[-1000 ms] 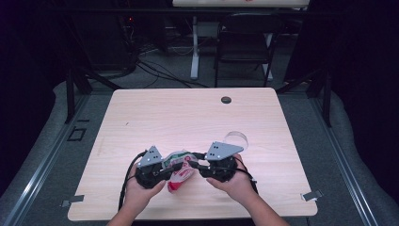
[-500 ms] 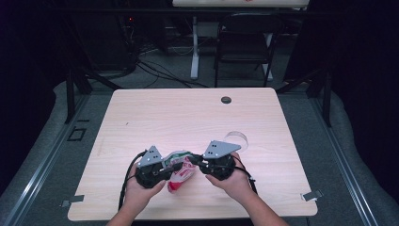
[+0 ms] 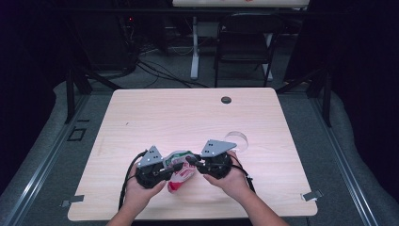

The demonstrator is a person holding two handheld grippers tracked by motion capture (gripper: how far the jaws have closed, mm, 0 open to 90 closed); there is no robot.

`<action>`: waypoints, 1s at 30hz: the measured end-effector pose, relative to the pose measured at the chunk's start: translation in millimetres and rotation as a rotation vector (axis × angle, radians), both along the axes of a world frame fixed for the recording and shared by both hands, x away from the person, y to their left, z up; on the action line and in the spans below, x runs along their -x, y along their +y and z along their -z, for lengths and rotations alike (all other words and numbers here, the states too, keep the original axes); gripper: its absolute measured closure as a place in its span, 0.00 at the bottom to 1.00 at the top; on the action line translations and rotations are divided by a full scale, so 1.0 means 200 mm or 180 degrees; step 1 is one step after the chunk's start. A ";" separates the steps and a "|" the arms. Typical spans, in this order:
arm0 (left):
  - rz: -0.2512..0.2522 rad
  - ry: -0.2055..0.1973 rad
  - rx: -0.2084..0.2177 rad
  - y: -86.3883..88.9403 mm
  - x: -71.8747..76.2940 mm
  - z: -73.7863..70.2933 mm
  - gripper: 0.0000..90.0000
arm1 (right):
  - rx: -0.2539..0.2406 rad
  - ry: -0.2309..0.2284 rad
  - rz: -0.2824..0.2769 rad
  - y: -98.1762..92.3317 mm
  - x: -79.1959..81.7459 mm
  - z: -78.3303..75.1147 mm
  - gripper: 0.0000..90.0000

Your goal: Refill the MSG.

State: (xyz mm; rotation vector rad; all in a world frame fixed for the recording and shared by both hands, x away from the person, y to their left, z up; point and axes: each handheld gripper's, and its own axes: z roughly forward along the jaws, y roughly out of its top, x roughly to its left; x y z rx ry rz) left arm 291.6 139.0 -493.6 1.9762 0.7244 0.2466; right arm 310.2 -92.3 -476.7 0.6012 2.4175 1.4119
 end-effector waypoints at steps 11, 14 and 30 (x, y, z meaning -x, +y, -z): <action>0.0001 0.0012 0.0002 0.01 -0.01 0.00 0.87 | 0.0049 0.0055 -0.0054 0.02 -0.01 0.01 0.99; -0.0004 0.0003 0.0003 0.01 0.00 0.00 0.86 | 0.0057 0.0073 -0.0074 0.01 -0.01 0.01 1.00; -0.0047 -0.0009 -0.0012 0.04 -0.02 -0.01 0.77 | -0.0019 0.0023 0.0000 0.00 0.00 0.01 1.00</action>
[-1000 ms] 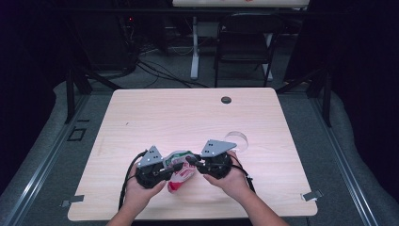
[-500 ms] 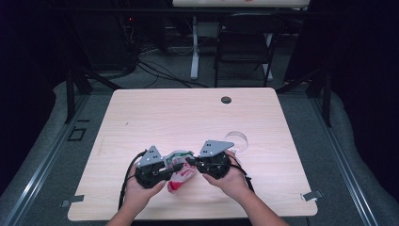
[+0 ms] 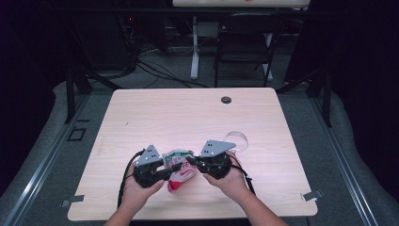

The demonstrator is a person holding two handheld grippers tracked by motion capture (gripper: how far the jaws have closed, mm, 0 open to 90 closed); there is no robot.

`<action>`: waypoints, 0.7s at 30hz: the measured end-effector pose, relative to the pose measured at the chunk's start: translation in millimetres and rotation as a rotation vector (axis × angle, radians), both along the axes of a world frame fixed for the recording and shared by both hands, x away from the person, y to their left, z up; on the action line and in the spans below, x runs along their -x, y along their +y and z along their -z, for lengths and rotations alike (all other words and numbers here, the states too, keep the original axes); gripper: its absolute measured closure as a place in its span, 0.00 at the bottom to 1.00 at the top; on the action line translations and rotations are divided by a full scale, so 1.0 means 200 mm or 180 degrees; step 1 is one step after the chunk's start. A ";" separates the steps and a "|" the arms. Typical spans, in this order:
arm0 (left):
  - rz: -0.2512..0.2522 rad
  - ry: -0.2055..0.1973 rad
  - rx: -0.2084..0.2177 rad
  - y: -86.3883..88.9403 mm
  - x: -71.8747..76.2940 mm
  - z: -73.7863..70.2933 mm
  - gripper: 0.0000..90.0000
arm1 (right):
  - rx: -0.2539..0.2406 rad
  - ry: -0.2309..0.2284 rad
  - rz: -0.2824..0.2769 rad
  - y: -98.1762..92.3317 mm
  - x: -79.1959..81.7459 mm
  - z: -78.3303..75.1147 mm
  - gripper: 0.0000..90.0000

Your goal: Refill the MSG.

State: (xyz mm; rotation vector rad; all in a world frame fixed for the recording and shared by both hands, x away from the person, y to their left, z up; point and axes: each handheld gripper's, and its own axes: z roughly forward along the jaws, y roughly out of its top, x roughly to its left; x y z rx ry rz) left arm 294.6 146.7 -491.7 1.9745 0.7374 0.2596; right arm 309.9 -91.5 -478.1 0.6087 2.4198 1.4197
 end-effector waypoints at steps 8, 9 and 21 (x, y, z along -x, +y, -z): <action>-0.0016 -0.0082 0.0012 0.00 0.01 -0.02 0.81 | -0.0055 -0.0087 0.0045 -0.02 0.01 -0.03 1.00; -0.0018 -0.0104 0.0006 0.00 0.01 -0.02 0.84 | -0.0077 -0.0084 0.0048 -0.02 0.02 -0.03 1.00; 0.0037 -0.0379 -0.0014 -0.04 0.05 -0.05 0.95 | -0.0134 -0.0190 0.0100 -0.07 0.07 -0.05 1.00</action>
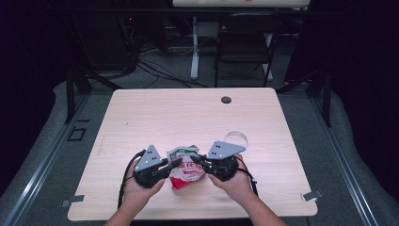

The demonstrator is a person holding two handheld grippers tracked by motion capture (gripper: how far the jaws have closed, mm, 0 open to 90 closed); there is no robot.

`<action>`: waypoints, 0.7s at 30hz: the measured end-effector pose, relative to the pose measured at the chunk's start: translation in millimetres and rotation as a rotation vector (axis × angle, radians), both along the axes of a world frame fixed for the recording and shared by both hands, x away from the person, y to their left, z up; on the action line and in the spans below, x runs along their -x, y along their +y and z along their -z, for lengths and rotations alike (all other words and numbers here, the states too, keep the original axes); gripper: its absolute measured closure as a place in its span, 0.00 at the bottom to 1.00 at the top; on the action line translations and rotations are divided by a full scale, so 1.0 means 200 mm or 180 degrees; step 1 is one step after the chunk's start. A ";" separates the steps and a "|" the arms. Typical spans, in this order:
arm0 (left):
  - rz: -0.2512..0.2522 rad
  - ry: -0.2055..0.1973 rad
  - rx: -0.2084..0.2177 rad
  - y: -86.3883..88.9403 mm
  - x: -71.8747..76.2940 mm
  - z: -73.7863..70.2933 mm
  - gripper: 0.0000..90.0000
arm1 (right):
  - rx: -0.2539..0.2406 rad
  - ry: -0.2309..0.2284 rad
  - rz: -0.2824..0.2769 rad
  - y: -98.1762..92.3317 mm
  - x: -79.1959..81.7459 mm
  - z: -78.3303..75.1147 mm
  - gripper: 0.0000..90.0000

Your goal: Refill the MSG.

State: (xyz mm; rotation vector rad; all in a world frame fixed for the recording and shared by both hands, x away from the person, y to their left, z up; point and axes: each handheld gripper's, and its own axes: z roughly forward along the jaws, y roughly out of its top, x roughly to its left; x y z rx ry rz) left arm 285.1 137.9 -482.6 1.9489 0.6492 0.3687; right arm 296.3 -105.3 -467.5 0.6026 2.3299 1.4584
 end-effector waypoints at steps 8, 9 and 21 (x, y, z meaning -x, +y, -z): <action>-0.0006 0.0211 0.0255 0.01 -0.02 0.05 0.73 | 0.0052 -0.0025 -0.0011 -0.02 0.03 0.03 1.00; -0.0007 0.0271 0.0268 0.01 -0.03 0.06 0.69 | 0.0054 -0.0036 -0.0012 -0.02 0.04 0.03 1.00; 0.0035 0.0506 0.0282 -0.02 -0.02 0.18 0.56 | 0.0009 -0.0021 -0.0077 -0.05 0.05 0.05 1.00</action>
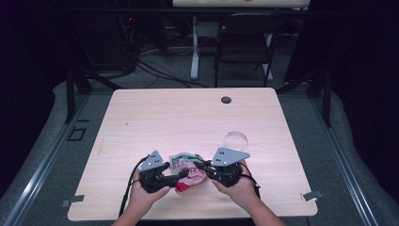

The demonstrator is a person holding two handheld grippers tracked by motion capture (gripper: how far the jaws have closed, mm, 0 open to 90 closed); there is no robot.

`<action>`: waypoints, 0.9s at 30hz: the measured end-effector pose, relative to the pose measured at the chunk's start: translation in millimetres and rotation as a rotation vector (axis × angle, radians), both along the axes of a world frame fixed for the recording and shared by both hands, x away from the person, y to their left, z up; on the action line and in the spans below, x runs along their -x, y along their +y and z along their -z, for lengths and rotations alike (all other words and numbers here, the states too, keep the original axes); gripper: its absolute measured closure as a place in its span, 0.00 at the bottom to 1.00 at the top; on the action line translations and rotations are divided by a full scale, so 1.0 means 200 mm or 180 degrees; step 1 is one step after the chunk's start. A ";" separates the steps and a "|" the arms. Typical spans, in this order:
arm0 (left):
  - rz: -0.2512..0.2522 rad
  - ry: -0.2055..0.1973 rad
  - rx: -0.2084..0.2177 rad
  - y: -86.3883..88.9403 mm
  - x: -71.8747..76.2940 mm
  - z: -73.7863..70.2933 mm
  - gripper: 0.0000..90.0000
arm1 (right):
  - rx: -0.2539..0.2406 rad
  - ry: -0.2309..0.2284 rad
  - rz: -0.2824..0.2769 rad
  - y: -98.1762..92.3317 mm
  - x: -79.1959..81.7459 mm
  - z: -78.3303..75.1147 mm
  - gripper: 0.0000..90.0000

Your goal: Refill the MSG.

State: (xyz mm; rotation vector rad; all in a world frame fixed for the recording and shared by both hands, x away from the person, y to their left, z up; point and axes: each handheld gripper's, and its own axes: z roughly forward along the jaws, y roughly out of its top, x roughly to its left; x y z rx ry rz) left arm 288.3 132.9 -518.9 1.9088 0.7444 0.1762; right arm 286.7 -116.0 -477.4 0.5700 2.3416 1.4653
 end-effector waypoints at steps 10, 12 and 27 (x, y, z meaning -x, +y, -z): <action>0.0009 0.0202 -0.0061 -0.03 -0.02 0.09 0.37 | -0.0035 0.0015 -0.0045 -0.02 0.01 0.01 1.00; 0.0008 0.0247 -0.0059 -0.04 -0.02 0.11 0.36 | -0.0042 0.0015 -0.0051 -0.03 0.01 0.02 1.00; 0.0048 0.0440 -0.0090 -0.07 -0.06 0.20 0.30 | -0.0077 0.0022 -0.0086 -0.06 0.01 0.03 1.00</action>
